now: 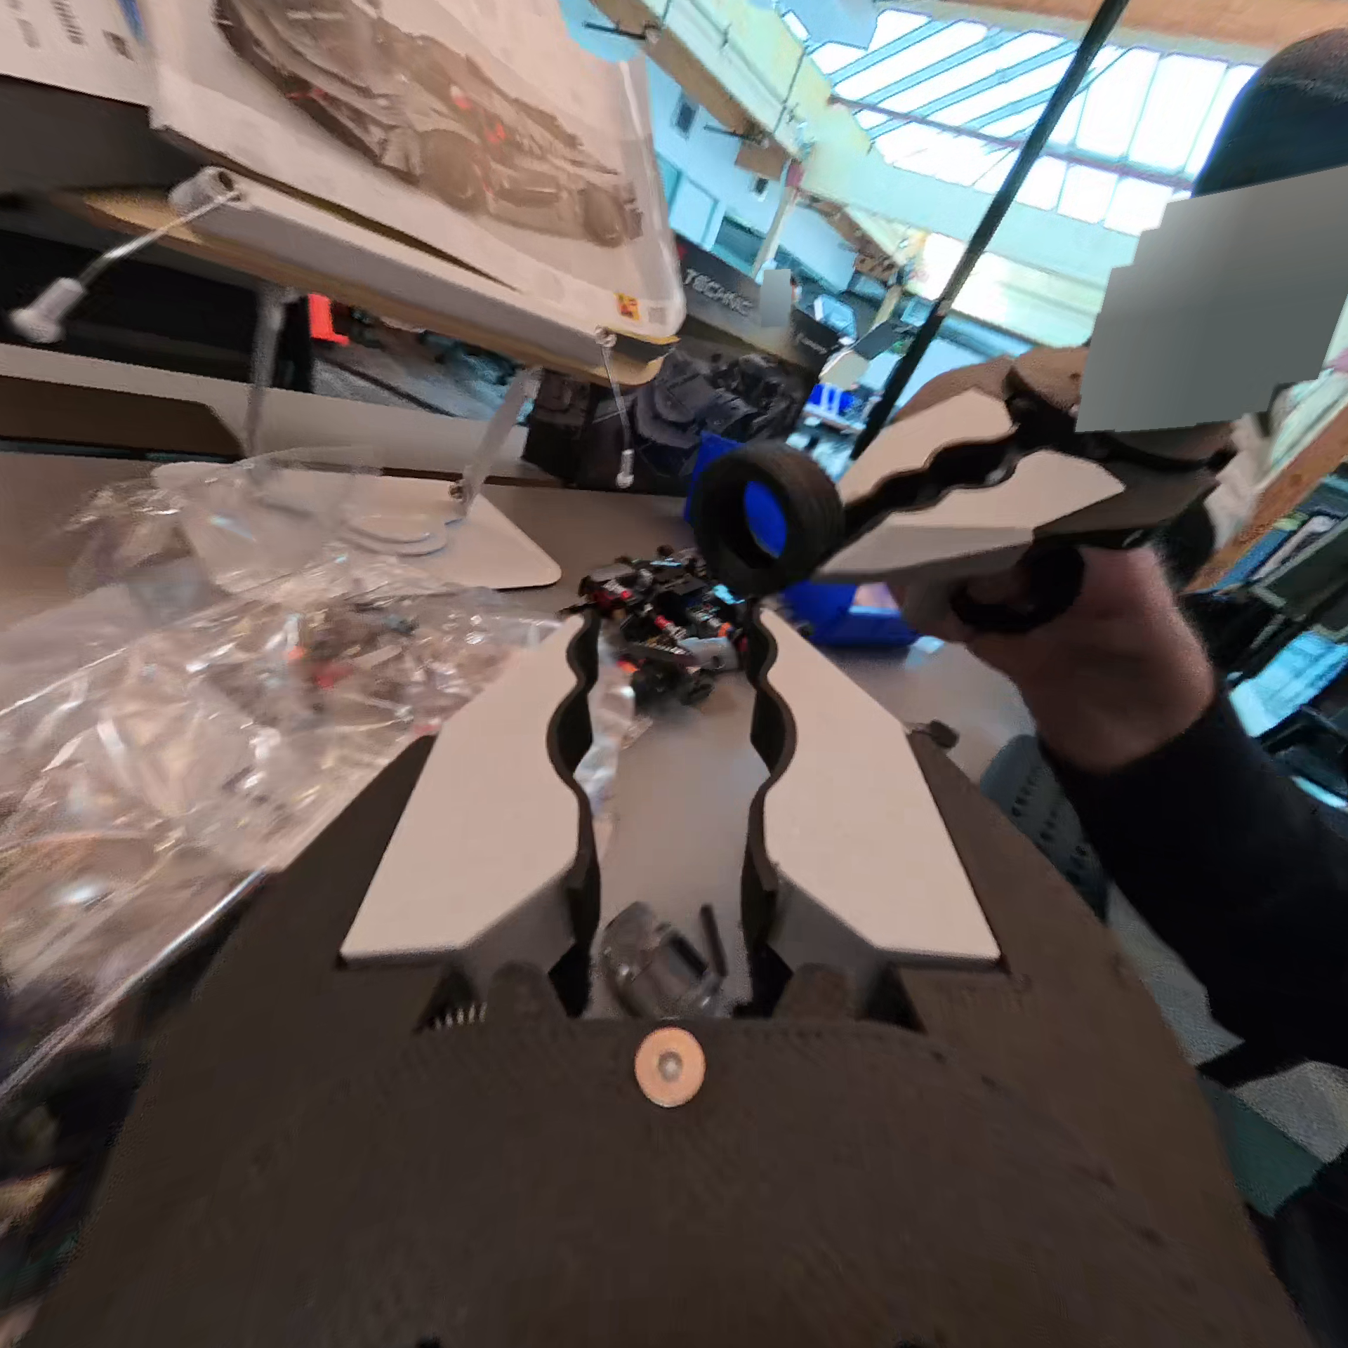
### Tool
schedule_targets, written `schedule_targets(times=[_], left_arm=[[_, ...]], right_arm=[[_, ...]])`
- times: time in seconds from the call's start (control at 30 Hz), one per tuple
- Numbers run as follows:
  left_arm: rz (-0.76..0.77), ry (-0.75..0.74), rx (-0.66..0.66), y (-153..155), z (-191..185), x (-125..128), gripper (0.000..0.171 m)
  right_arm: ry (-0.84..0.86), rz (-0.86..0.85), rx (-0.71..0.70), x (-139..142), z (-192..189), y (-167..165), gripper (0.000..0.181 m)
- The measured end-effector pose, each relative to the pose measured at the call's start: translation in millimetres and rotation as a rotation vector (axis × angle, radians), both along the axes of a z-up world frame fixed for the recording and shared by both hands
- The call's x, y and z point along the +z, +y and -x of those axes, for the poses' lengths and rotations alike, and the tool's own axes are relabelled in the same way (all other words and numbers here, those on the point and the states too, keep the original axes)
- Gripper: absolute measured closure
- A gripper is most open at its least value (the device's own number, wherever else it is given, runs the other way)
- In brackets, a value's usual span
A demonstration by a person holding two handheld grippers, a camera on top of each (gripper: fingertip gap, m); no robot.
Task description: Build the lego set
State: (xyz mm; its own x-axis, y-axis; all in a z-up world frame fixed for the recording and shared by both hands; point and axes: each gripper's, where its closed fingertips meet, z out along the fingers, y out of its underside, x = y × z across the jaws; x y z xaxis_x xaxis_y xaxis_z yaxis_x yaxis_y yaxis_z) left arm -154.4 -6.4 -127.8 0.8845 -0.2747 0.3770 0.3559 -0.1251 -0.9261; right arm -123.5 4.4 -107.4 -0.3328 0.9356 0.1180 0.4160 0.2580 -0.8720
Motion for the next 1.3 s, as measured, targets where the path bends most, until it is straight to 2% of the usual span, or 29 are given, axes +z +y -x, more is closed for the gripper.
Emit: schedule_targets(times=[0.1,0.23,0.33,0.4,0.47,0.57,0.67,0.73,0.87,0.97,1.1,1.17,1.3], left_arm=[[0.082,0.087,0.127,-13.6,29.4,-16.6,0.128],[0.156,0.135,0.275,-35.3,65.5,-31.2,0.126],[0.173,0.14,0.292,-42.4,72.7,-39.6,0.127],[0.185,0.133,0.29,-42.9,73.2,-46.5,0.126],[0.188,0.128,0.287,-41.7,72.7,-51.4,0.126],[0.188,0.141,0.289,-40.4,71.8,-53.9,0.126],[0.17,0.166,0.287,-40.0,69.9,-51.9,0.127],[0.156,0.173,0.283,-39.8,68.8,-49.8,0.127],[0.124,0.201,0.273,-38.3,62.7,-41.9,0.129],[0.104,0.25,0.242,-33.6,47.2,-34.5,0.13],[0.096,0.307,0.141,-21.4,8.6,-31.0,0.13],[0.121,0.344,0.071,-14.5,-13.2,-36.5,0.13],[0.14,0.387,-0.05,-3.4,-53.6,-46.1,0.13]], right_arm=[[-0.066,-0.033,-0.053,-4.7,14.4,26.3,0.178],[-0.25,0.002,-0.119,-41.2,42.8,63.3,0.177],[-0.374,0.071,-0.135,-73.4,63.7,72.9,0.177],[-0.466,0.1,-0.085,-92.7,72.4,63.0,0.173],[-0.442,0.132,-0.061,-91.2,84.1,58.0,0.167],[-0.341,0.162,-0.082,-63.1,85.9,63.2,0.166],[-0.317,0.078,-0.079,-36.9,52.2,64.4,0.158],[-0.391,0.028,-0.052,-37.2,11.0,55.8,0.151],[-0.583,-0.059,-0.016,-79.4,-75.0,36.4,0.147],[-0.684,-0.075,-0.047,-119.4,-115.9,33.7,0.144],[-0.721,-0.035,-0.072,-151.9,-134.3,32.9,0.138],[-0.692,-0.043,-0.087,-156.3,-132.3,36.0,0.152],[-0.607,0.018,-0.104,-153.4,-125.9,38.4,0.153]])
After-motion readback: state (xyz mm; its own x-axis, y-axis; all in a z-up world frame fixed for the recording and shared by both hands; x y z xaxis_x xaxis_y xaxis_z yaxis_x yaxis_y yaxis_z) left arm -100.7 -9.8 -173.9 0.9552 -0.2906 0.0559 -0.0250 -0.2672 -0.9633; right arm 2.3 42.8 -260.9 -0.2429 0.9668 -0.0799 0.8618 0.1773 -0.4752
